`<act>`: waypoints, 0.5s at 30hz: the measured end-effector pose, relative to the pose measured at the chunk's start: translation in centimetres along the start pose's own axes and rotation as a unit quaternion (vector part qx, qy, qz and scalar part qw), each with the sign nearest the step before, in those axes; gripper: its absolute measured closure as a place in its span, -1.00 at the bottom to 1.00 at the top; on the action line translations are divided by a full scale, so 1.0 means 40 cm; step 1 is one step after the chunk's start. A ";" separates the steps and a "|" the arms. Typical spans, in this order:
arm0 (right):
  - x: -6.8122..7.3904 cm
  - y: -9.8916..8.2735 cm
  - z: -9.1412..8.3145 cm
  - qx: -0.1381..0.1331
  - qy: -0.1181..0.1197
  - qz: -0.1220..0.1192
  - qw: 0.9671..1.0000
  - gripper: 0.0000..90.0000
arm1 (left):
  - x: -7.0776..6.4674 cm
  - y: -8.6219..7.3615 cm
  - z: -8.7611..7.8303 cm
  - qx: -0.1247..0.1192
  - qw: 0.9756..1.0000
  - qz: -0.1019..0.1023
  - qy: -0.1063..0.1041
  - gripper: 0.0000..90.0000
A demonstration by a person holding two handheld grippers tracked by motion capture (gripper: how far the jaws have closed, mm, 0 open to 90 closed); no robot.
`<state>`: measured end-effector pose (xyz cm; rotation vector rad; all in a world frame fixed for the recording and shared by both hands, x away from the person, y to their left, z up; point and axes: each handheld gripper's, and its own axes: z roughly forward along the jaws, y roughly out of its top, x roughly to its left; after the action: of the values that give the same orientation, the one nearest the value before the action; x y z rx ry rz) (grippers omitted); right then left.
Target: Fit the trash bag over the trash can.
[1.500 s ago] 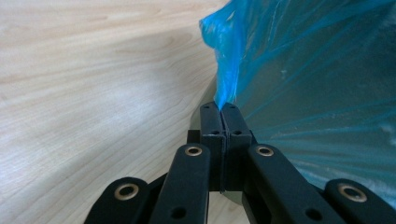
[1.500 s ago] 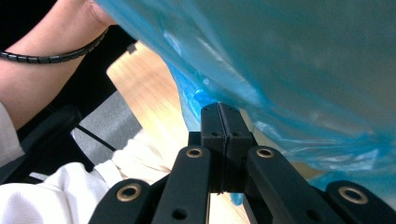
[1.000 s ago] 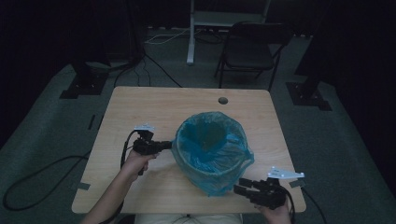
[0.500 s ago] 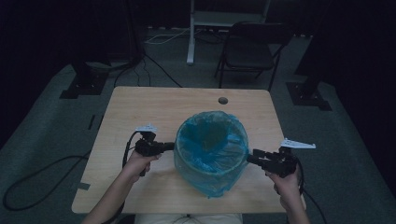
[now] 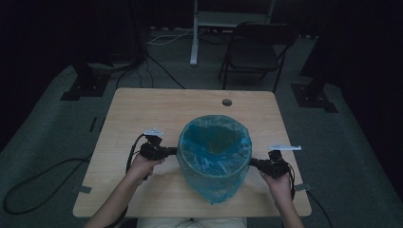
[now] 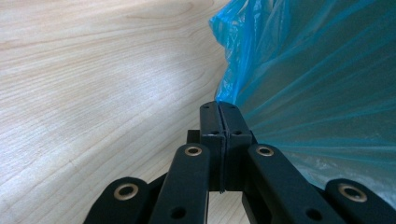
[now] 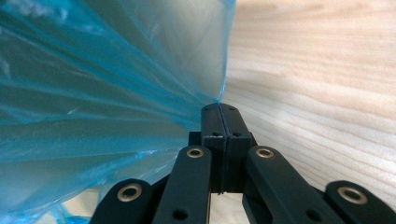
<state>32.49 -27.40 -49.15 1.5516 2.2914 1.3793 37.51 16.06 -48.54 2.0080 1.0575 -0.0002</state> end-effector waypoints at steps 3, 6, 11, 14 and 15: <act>-0.005 -0.009 0.028 0.008 -0.003 0.001 1.000 1.00 | -0.006 -0.002 0.011 0.010 1.000 0.012 0.015 1.00; -0.011 -0.015 0.048 0.015 -0.020 -0.002 1.000 1.00 | -0.007 -0.007 0.025 0.016 1.000 0.015 0.022 1.00; -0.030 -0.029 0.080 0.033 -0.030 0.007 0.999 0.97 | 0.000 -0.015 0.038 0.018 0.999 0.015 0.037 0.95; -0.040 -0.042 0.103 0.042 -0.036 0.012 0.998 0.98 | 0.003 -0.021 0.046 0.028 0.998 0.022 0.051 0.94; -0.042 -0.047 0.111 0.043 -0.034 0.013 0.998 0.98 | 0.005 -0.023 0.047 0.031 0.998 0.018 0.046 0.96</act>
<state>34.12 -26.07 -53.78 1.6307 2.3280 1.2274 37.68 15.19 -50.44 2.0999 1.0920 0.0805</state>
